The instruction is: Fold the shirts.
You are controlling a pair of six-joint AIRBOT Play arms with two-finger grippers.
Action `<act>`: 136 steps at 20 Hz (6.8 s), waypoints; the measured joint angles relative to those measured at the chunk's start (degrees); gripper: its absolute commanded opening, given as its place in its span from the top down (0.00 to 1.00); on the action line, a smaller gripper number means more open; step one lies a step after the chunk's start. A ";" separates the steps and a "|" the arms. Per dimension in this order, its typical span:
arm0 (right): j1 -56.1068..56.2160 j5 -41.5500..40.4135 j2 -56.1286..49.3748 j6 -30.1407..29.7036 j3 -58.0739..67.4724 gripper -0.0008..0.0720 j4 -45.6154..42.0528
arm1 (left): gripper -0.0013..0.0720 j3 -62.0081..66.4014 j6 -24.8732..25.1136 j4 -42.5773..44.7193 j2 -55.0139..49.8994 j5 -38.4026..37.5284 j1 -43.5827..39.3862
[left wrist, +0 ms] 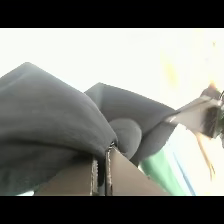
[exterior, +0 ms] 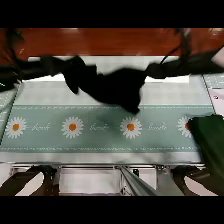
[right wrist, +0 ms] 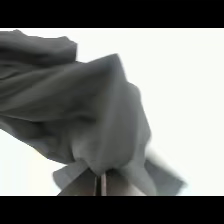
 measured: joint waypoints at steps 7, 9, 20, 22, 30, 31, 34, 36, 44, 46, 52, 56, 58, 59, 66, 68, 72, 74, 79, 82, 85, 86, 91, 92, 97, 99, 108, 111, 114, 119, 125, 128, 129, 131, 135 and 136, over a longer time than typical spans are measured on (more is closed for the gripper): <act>-2.93 13.42 8.11 0.17 32.92 0.97 -8.59 | 0.94 28.59 -5.86 4.13 7.87 -2.47 6.34; -3.08 14.97 12.04 -0.39 34.95 0.97 -9.44 | 0.94 31.87 -8.46 8.50 10.82 -5.44 6.93; -3.23 27.71 25.70 -0.07 22.32 0.97 -10.58 | 0.94 15.50 -19.54 23.54 26.71 -33.42 7.56; -3.23 28.35 26.51 0.02 15.63 0.97 -10.56 | 0.94 6.56 -19.80 23.93 29.22 -34.58 7.56; -3.30 19.34 22.51 1.53 -11.41 0.97 -20.48 | 0.94 -18.53 -14.69 23.43 22.84 -21.99 6.32; -3.30 17.35 20.20 1.73 -12.94 0.97 -22.10 | 0.94 -19.41 -13.40 23.08 20.31 -18.91 5.31; -3.56 10.32 11.41 2.56 -14.80 0.96 -26.29 | 0.94 -20.48 -10.16 21.35 10.78 -7.43 0.92; -4.87 5.97 4.57 4.02 -14.05 0.96 -27.67 | 0.94 -19.43 -8.90 20.48 3.96 0.72 -2.38; -13.70 -4.59 -18.08 4.74 -4.72 0.12 -11.37 | 0.03 -9.18 -7.43 19.54 -16.33 16.85 -12.57; -16.52 -4.46 -19.82 3.41 -2.80 0.12 -6.67 | 0.03 -6.64 -7.82 20.46 -18.05 13.79 -11.65; -29.81 10.12 -18.91 -2.89 -3.67 0.12 -6.34 | 0.03 -8.00 -15.15 34.10 -16.20 -7.26 3.06; -37.11 7.65 -11.28 -5.20 -18.71 0.12 -5.11 | 0.03 -25.16 -16.74 33.86 -7.17 -9.35 13.05; -38.51 4.13 -7.19 -7.04 -26.75 0.12 -2.54 | 0.03 -34.38 -15.96 28.89 -2.38 -6.73 15.93; -38.86 2.67 -5.38 -8.00 -30.21 0.12 -1.01 | 0.03 -38.38 -15.41 26.36 -0.46 -5.64 16.83; -39.58 0.11 -0.20 -12.57 -40.44 0.13 5.75 | 0.03 -56.00 -4.55 4.28 4.50 4.09 16.46; -39.63 0.26 0.09 -12.96 -41.05 0.13 6.51 | 0.03 -57.66 -2.91 0.94 4.74 8.15 13.44; -39.63 0.79 0.33 -13.22 -41.53 0.13 7.30 | 0.07 -58.88 1.40 -8.57 4.20 17.53 4.85; -39.63 0.85 0.39 -13.25 -41.62 0.13 7.48 | 0.13 -59.04 4.02 -13.77 3.15 21.73 1.29; -39.63 0.83 0.39 -13.16 -41.70 0.13 7.52 | 0.94 -56.33 10.71 -20.02 1.14 26.38 -1.99; -39.63 0.66 0.26 -12.98 -42.05 0.13 6.25 | 0.94 -53.31 14.03 -21.31 0.74 26.34 -2.45; -39.63 0.59 -0.79 -12.02 -44.06 0.13 4.50 | 0.94 -51.32 15.56 -21.55 0.55 25.73 -2.67; -39.39 0.61 -1.53 -11.78 -44.89 0.13 4.13 | 0.94 -50.95 15.87 -21.49 0.52 25.38 -2.67; -34.40 -1.77 -6.54 -11.04 -46.53 0.13 5.07 | 0.94 -50.25 16.55 -20.59 0.26 24.13 -2.73; -32.98 -2.56 -7.69 -10.88 -46.42 0.13 5.42 | 0.94 -50.21 16.55 -20.52 0.24 23.96 -2.73; -25.81 -6.45 -14.14 -8.98 -42.12 0.37 7.74 | 0.94 -50.07 16.74 -20.37 0.22 22.77 -2.73; -23.17 -8.35 -16.44 -8.04 -40.00 0.97 7.21 | 0.94 -50.07 16.74 -20.35 0.22 22.45 -2.73; -18.51 1.40 -16.11 -5.86 -5.05 0.97 5.22 | 0.95 -28.26 14.95 -19.69 1.53 10.16 7.76; -18.40 4.44 -14.16 -3.67 16.13 0.97 3.37 | 0.95 -9.29 8.41 -13.11 1.88 4.39 12.39; -18.36 6.08 -8.87 -2.56 28.61 0.97 0.92 | 0.95 12.31 -2.27 2.84 2.40 -1.64 15.32; -18.36 8.63 6.80 -2.38 32.48 0.96 -6.54 | 0.95 37.88 -14.93 31.04 7.58 -7.32 16.85; -18.34 12.92 23.63 -1.44 27.91 0.97 -16.87 | 0.94 45.72 -20.72 54.21 19.04 -10.62 12.85; -18.27 15.87 27.80 -0.09 26.80 0.97 -19.71 | 0.95 45.83 -22.97 64.00 21.51 -13.14 5.18; -18.27 17.00 28.52 0.31 26.43 0.97 -20.24 | 0.95 45.00 -23.47 66.51 21.94 -13.51 2.78; -18.27 19.15 29.35 1.07 24.22 0.96 -19.89 | 0.94 41.24 -24.28 71.12 21.97 -15.15 -1.03; -18.27 20.90 29.70 1.44 10.60 0.96 -15.15 | 0.94 30.36 -25.11 75.03 18.56 -14.97 -3.91; -18.27 20.24 29.35 1.20 5.97 0.97 -14.05 | 0.94 27.58 -25.57 75.34 16.96 -14.08 -4.22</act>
